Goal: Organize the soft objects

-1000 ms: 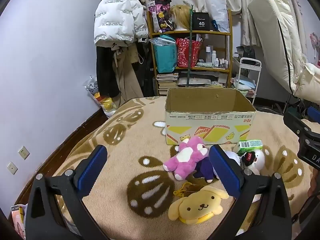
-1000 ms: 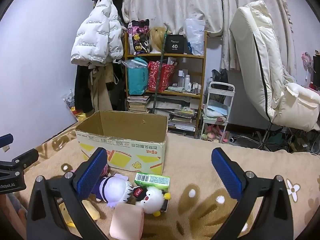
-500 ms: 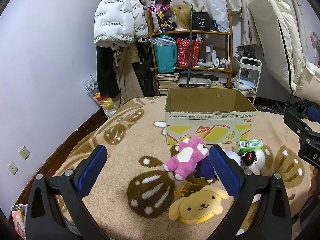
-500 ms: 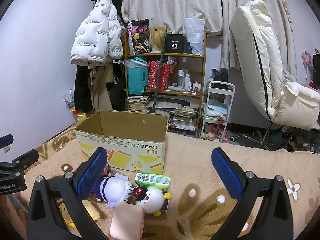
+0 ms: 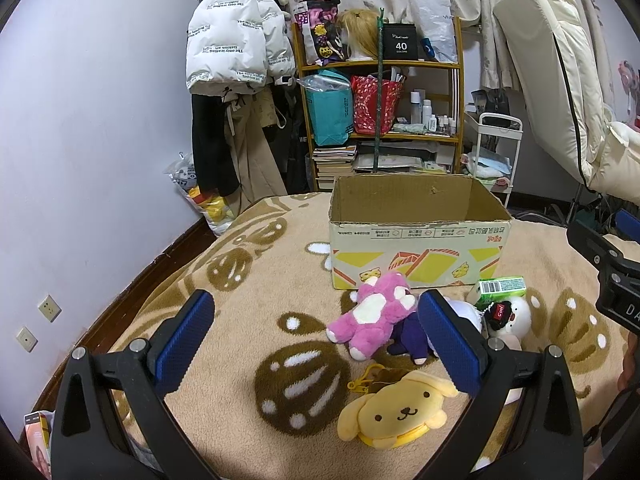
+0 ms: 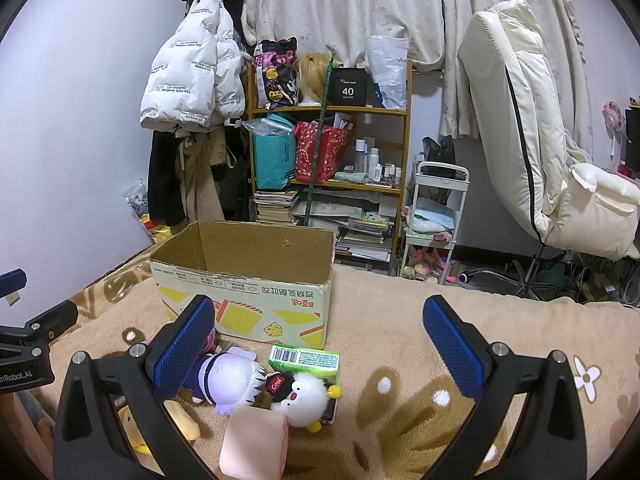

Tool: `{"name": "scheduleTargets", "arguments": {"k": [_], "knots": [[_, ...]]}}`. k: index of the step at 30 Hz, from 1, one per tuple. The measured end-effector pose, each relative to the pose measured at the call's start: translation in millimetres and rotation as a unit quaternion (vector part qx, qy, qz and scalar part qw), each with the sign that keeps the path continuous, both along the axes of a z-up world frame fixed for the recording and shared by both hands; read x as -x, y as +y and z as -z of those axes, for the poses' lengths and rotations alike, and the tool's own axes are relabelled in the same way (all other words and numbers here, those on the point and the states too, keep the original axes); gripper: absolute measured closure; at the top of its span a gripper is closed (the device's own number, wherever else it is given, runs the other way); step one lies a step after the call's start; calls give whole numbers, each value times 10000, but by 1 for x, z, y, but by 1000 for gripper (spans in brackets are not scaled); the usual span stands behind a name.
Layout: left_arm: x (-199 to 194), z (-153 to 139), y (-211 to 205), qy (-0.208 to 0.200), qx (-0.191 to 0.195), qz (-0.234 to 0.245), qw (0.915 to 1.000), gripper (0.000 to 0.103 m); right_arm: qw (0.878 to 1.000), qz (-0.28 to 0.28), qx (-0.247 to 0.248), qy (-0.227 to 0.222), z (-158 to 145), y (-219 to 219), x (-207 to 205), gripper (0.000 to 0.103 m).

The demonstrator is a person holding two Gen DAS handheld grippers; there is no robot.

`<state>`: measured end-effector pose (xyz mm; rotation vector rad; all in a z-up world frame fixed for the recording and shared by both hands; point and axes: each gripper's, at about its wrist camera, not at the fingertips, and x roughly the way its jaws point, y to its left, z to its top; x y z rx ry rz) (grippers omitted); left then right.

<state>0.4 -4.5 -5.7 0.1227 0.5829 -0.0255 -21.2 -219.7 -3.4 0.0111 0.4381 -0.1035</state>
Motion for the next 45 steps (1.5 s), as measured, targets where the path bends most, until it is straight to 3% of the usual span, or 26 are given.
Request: {"name": "scheduleTargets", "arguments": {"k": [45], "knots": [[-3, 7, -2, 21, -42, -6, 10000, 2, 10000, -2, -11, 7, -5, -1, 2, 0]]}}
